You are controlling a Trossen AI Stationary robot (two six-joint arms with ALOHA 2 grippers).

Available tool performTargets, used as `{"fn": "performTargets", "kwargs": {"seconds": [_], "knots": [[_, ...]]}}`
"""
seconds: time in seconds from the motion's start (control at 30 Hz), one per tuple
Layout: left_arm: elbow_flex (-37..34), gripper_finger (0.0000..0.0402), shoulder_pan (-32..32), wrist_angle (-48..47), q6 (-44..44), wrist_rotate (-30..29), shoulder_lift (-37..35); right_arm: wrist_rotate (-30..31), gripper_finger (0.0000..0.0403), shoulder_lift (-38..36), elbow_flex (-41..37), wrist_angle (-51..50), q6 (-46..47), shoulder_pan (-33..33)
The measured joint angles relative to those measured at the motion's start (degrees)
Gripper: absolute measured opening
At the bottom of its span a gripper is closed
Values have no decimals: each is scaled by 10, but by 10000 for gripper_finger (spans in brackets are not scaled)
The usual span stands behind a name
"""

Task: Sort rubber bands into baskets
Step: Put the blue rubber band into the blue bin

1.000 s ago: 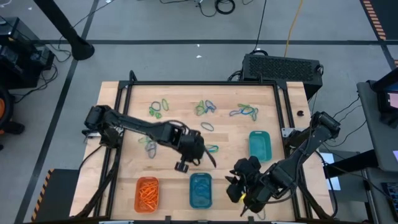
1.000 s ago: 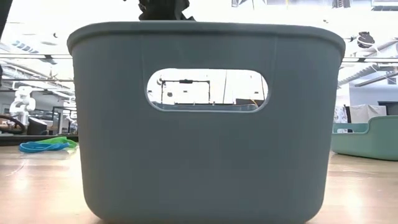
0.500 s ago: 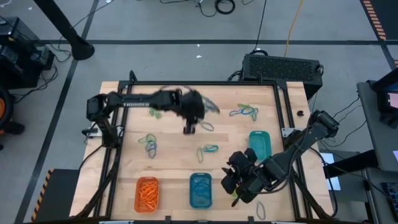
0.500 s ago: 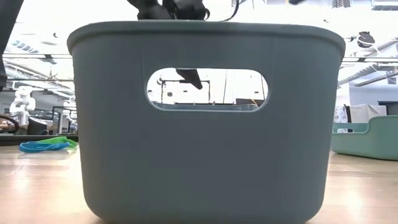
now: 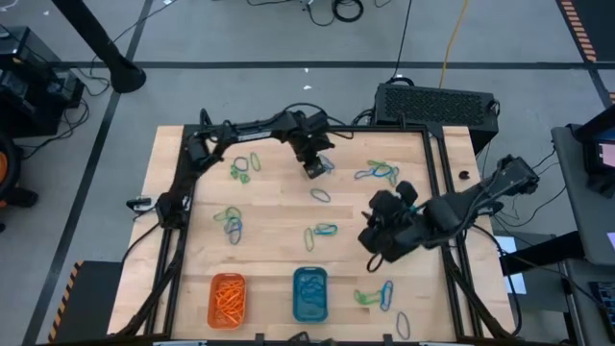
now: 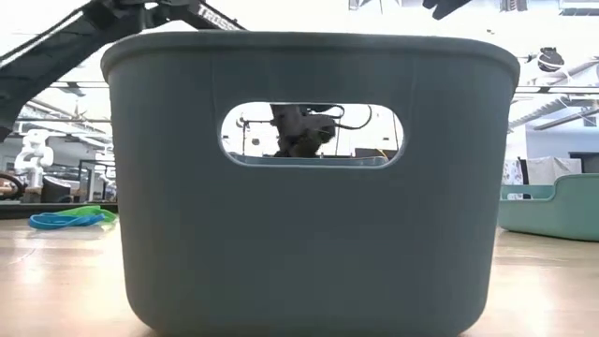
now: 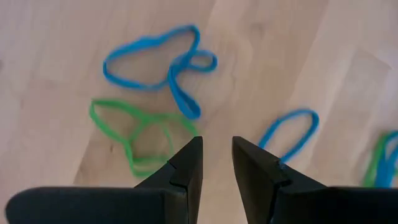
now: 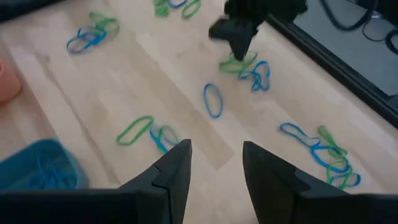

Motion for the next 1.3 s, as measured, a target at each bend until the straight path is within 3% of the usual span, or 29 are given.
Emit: {"fn": "performTargets", "kwargs": {"seconds": [0.17, 0.27, 0.33, 0.6, 0.73, 0.87, 1.03, 1.17, 1.3], "knots": [[55, 93, -4, 5, -10, -57, 52, 19, 137, -20, 0, 3, 18, -29], [62, 93, -5, 5, -10, -59, 70, 27, 137, -23, 0, 19, 30, -48], [63, 92, -9, 3, 2, -93, 75, 23, 137, -22, 0, 27, 17, -58], [65, 92, -14, 0, 48, -91, 73, 17, 137, -22, 0, 57, 2, -93], [64, 92, -5, -45, 94, -58, 41, -32, 137, -14, 0, 51, -2, -127], [52, 92, 45, -74, 110, -51, -24, -72, 137, 3, -8, 53, -52, -178], [-42, 92, 124, -60, 105, 9, -127, -158, 137, 10, -43, 127, -168, -276], [-173, 92, 174, -6, 88, 73, -232, -246, 137, 11, -116, 252, -260, -370], [-291, 92, 184, 55, 59, 119, -340, -309, 137, 25, -183, 394, -284, -454]]}}
